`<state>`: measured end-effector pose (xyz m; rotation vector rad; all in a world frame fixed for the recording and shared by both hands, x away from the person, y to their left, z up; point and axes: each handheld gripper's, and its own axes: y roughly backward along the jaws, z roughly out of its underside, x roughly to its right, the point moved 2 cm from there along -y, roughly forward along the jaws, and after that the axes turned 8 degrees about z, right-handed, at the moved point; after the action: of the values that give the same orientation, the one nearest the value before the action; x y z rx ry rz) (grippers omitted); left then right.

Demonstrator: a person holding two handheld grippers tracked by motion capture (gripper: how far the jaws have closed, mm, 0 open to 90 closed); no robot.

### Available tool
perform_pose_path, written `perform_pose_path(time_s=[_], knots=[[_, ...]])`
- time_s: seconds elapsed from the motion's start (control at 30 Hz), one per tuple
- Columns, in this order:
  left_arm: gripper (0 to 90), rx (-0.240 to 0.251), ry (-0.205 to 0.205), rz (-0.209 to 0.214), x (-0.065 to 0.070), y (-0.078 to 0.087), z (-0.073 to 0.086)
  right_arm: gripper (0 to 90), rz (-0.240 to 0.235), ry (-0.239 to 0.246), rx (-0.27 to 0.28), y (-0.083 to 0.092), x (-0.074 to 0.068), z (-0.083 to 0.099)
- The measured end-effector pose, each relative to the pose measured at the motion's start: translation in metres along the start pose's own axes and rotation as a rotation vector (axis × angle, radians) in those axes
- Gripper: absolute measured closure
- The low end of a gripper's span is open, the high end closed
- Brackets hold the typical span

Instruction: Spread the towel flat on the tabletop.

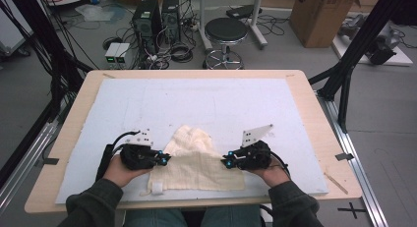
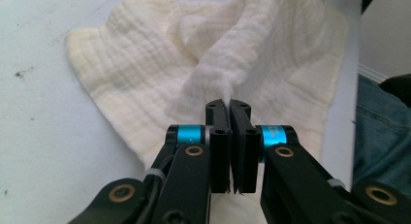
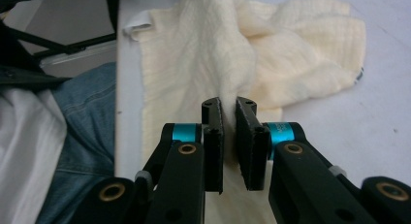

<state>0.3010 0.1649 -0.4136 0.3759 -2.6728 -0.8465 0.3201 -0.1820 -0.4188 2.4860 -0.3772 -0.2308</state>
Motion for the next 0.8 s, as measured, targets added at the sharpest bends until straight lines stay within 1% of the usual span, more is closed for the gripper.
perform_pose_path(time_s=[0.07,0.13,0.17,0.2,0.27,0.3,0.33,0.37,0.4,0.43,0.5,0.53,0.6,0.67,0.7,0.73,0.77,0.8], knots=[[86.7,0.014,0.0,0.009,0.008,0.008,0.003,82.2,0.0,0.017,0.009,0.005,-0.009,-0.004],[86.7,0.014,-0.009,0.013,0.015,0.015,0.006,81.7,-0.01,0.028,0.008,0.008,-0.018,-0.006],[86.7,0.011,-0.01,0.018,0.019,0.018,0.008,81.6,-0.009,0.043,0.007,0.007,-0.022,-0.008],[86.7,0.007,-0.008,0.03,0.024,0.02,0.012,81.6,-0.017,0.05,0.003,0.007,-0.027,-0.008],[86.7,-0.016,-0.014,0.043,0.031,0.021,0.018,81.4,-0.03,0.065,-0.011,0.003,-0.035,-0.007],[86.4,-0.022,-0.009,0.056,0.034,0.021,0.022,81.1,-0.038,0.071,-0.021,-0.001,-0.038,-0.005],[84.5,-0.028,-0.009,0.06,0.035,0.02,0.025,80.2,-0.052,0.075,-0.04,-0.006,-0.043,-0.002],[79.9,-0.026,-0.008,0.06,0.035,0.02,0.027,78.8,-0.061,0.08,-0.054,-0.009,-0.045,0.0],[73.0,-0.01,0.003,0.058,0.034,0.021,0.028,77.1,-0.062,0.083,-0.08,-0.012,-0.047,0.003],[67.1,0.006,0.011,0.064,0.033,0.022,0.028,75.0,-0.061,0.085,-0.084,-0.014,-0.048,0.004],[61.0,0.055,0.037,0.062,0.027,0.026,0.023,69.6,-0.065,0.076,-0.065,-0.013,-0.046,0.003],[57.8,0.068,0.039,0.055,0.025,0.028,0.02,67.2,-0.063,0.073,-0.045,-0.01,-0.044,0.001],[54.7,0.099,0.052,0.046,0.019,0.029,0.013,62.5,-0.065,0.057,-0.013,-0.004,-0.042,-0.004],[51.9,0.098,0.049,0.01,0.01,0.026,0.005,59.9,-0.052,0.053,0.023,0.003,-0.038,-0.008],[51.8,0.101,0.053,-0.014,0.006,0.023,0.001,59.7,-0.046,0.04,0.039,0.006,-0.036,-0.01],[51.5,0.105,0.065,-0.039,0.0,0.018,-0.003,59.6,-0.03,0.031,0.053,0.008,-0.032,-0.012],[51.3,0.112,0.072,-0.054,-0.003,0.015,-0.005,59.7,-0.013,0.016,0.061,0.01,-0.026,-0.013],[51.3,0.107,0.074,-0.084,-0.009,0.009,-0.007,59.7,-0.004,0.008,0.067,0.011,-0.023,-0.013]])
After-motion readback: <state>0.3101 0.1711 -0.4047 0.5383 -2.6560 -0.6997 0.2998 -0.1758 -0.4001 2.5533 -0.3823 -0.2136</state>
